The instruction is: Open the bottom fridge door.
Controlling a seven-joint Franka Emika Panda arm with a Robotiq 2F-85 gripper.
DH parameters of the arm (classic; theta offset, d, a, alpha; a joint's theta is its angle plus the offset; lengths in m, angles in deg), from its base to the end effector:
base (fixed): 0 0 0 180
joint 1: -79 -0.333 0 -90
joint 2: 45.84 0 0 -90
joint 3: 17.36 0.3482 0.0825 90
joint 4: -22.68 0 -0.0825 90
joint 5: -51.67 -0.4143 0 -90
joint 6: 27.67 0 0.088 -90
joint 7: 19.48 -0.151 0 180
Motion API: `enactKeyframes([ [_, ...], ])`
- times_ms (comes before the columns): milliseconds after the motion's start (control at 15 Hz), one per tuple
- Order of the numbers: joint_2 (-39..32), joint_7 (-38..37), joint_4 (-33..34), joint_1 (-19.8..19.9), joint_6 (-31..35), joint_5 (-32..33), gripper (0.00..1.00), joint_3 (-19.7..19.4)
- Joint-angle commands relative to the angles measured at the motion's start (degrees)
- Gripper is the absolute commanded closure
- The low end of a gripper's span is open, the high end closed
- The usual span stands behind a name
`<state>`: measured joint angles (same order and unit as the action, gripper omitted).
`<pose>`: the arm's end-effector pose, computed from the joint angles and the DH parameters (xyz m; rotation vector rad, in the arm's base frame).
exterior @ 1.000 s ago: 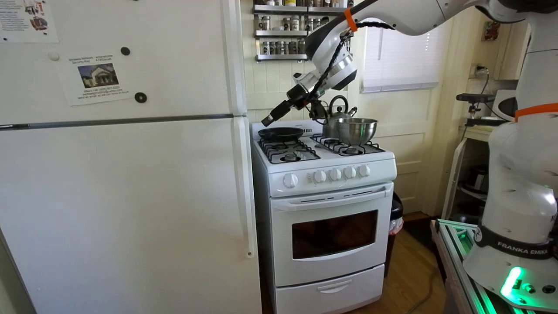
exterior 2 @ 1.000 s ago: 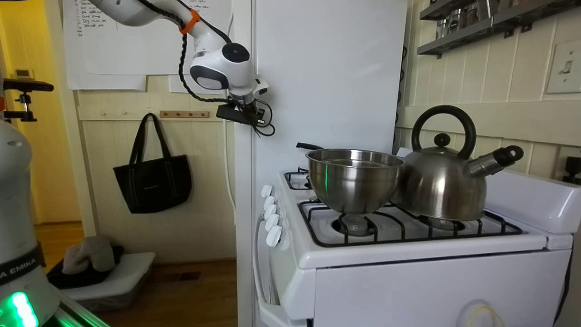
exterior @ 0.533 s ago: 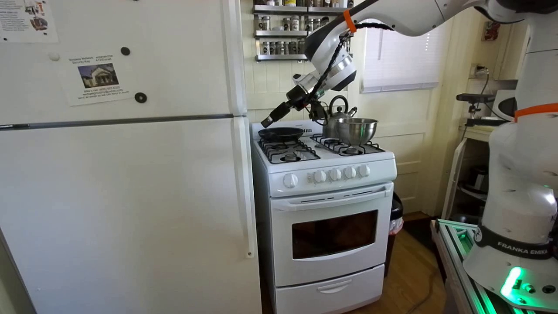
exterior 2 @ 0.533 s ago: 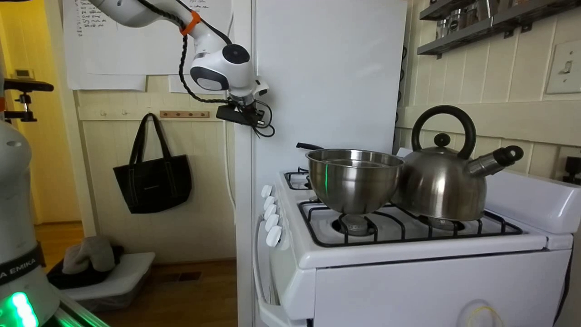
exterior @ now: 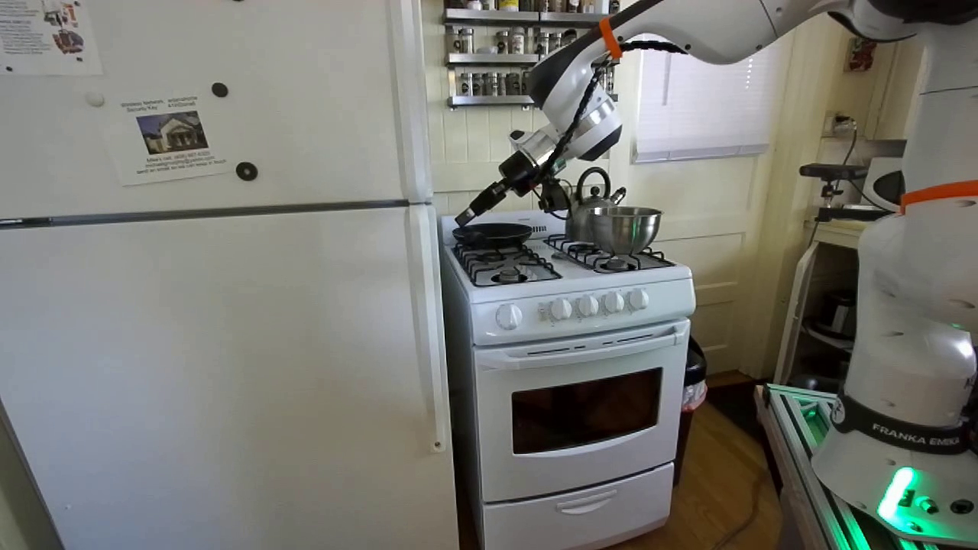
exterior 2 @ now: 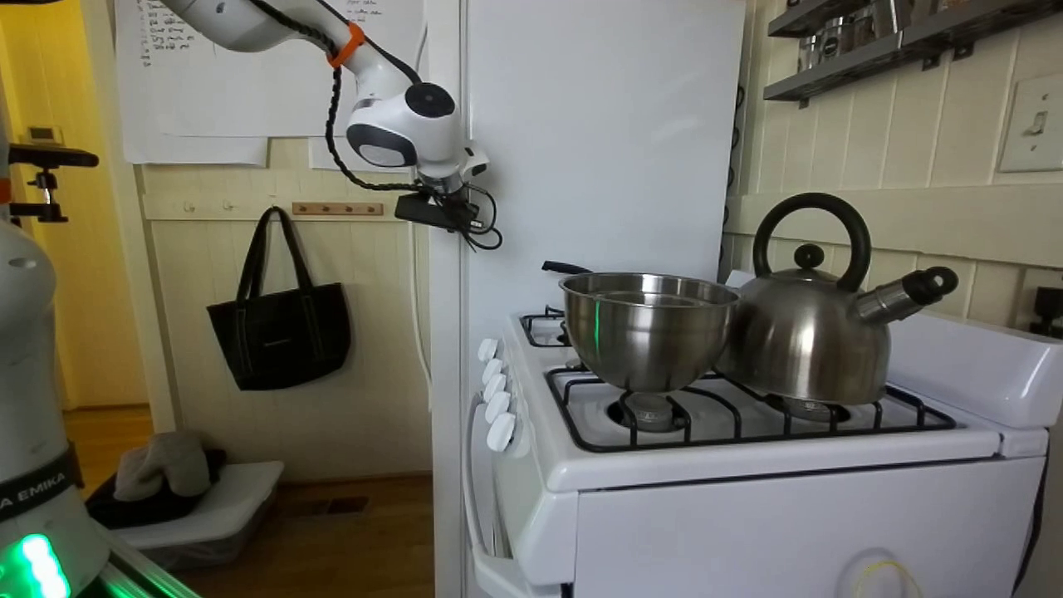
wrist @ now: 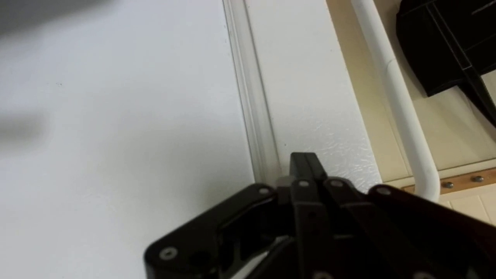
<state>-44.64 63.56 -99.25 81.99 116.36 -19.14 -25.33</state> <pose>0.6118 -0.1020 0.4482 -2.4822 -0.4350 -1.2075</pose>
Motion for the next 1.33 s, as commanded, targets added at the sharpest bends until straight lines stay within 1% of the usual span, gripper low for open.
enactKeyframes([
  [0, -2.1, 5.8, 0.9, 0.2, 2.3, -0.6, 1.0, 1.8],
  [67, -2.7, 7.6, 1.1, -0.7, 2.8, -0.7, 1.0, 1.5],
  [333, -5.0, 13.1, 2.7, -0.8, 3.1, -0.9, 1.0, 2.0],
  [400, -5.6, 12.9, 3.0, -0.7, 3.4, -0.4, 1.0, 1.8],
  [467, -5.9, 12.0, 3.2, 0.4, 2.7, -0.3, 1.0, 2.5],
  [533, -4.2, 10.7, 2.1, 0.4, 1.8, 0.2, 0.99, 2.6],
  [667, -4.9, 10.8, 2.4, 0.7, 1.8, 0.2, 0.99, 2.6],
  [733, -5.3, 11.5, 2.7, 0.8, 1.8, -0.4, 1.0, 2.5],
  [800, -5.6, 13.0, 3.0, 0.1, 2.0, -1.5, 1.0, 1.8],
  [933, -6.1, 15.3, 3.8, 0.1, 1.7, -3.3, 1.0, 1.9],
  [1267, -8.3, 19.4, 5.4, 0.0, 1.7, -5.2, 1.0, 2.1],
])
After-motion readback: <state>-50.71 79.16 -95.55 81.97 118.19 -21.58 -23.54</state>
